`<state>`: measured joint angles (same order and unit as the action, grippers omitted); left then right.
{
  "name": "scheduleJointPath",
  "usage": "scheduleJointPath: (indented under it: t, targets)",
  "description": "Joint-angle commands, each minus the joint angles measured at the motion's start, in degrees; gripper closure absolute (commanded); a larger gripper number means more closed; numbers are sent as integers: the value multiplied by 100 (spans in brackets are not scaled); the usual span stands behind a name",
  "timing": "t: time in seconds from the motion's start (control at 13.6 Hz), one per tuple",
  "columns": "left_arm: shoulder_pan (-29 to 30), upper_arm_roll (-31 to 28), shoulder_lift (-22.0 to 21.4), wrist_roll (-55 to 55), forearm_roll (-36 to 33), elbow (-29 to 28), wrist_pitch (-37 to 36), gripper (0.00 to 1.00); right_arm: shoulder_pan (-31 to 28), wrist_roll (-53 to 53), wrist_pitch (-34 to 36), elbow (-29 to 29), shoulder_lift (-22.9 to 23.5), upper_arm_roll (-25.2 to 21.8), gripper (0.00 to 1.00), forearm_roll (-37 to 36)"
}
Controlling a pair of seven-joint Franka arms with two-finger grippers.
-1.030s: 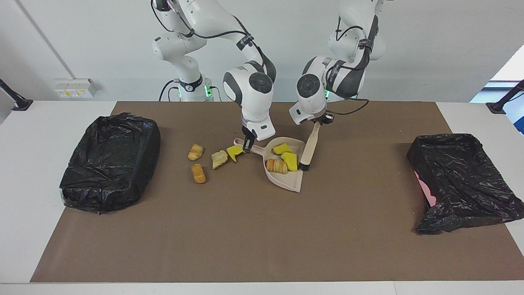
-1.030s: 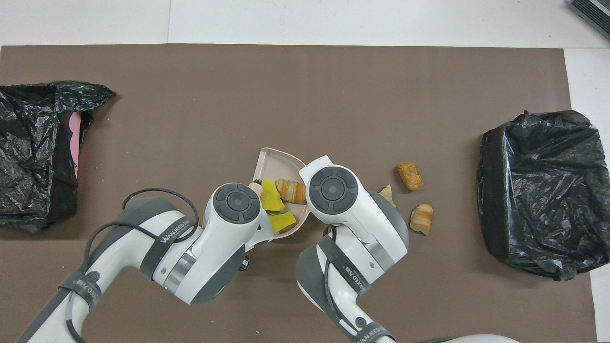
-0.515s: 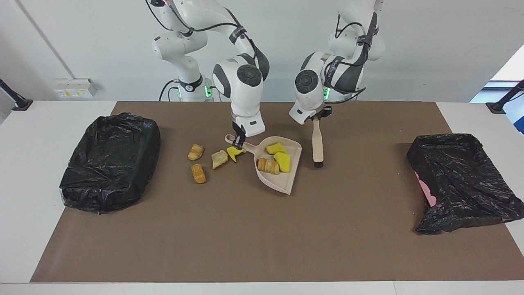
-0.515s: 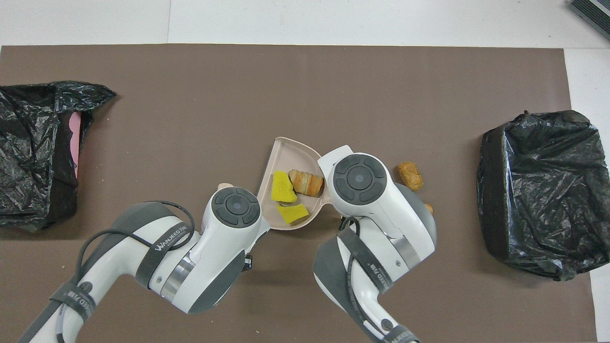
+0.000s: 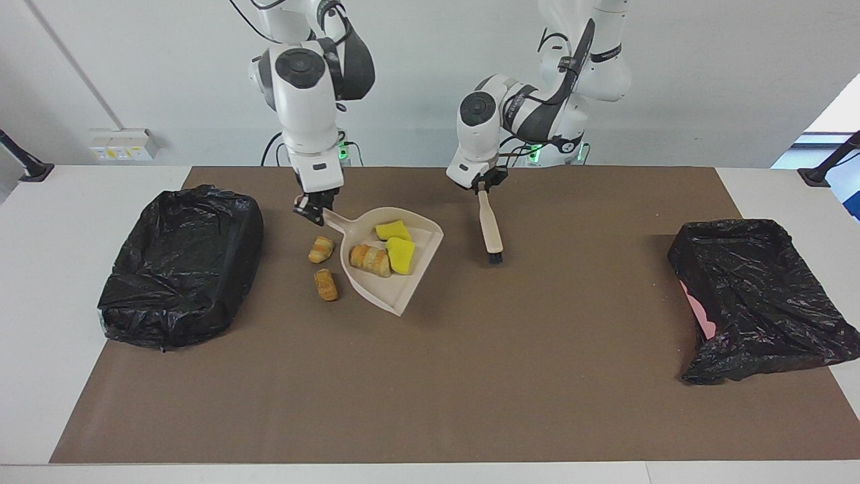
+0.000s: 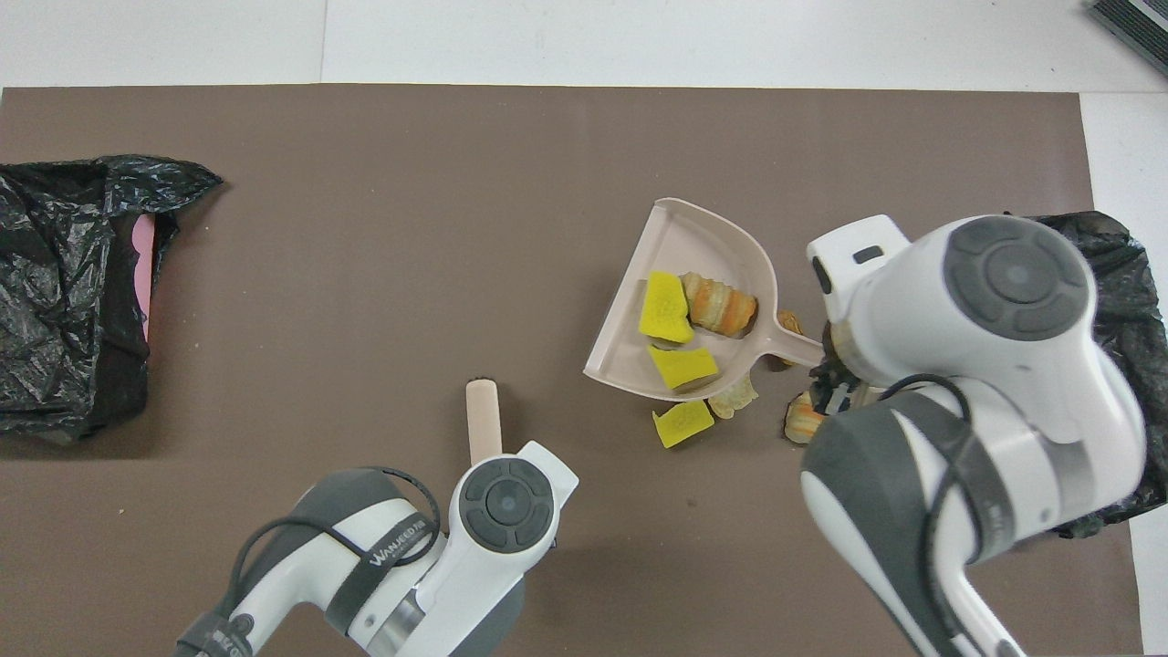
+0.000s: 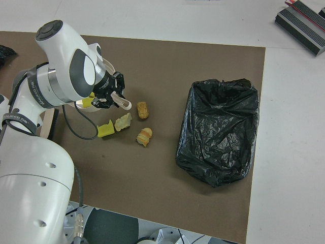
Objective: Sweep and dump trash in bin
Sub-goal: 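Carry the dustpan to the trash bag with the right gripper and tip it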
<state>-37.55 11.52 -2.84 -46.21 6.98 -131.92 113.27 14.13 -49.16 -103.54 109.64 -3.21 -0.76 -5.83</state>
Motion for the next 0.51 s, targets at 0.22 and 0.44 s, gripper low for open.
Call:
scheduleJointPath:
  t: [0.22, 0.44]
  targets:
    - [-570, -97, -506, 7, 874, -562, 353, 100, -2068, -2217, 633, -74, -479, 23, 100, 82]
    - [-587, -97, -507, 112, 901, -677, 485, 100, -3176, -3483, 397, -57, -496, -3, 100, -128]
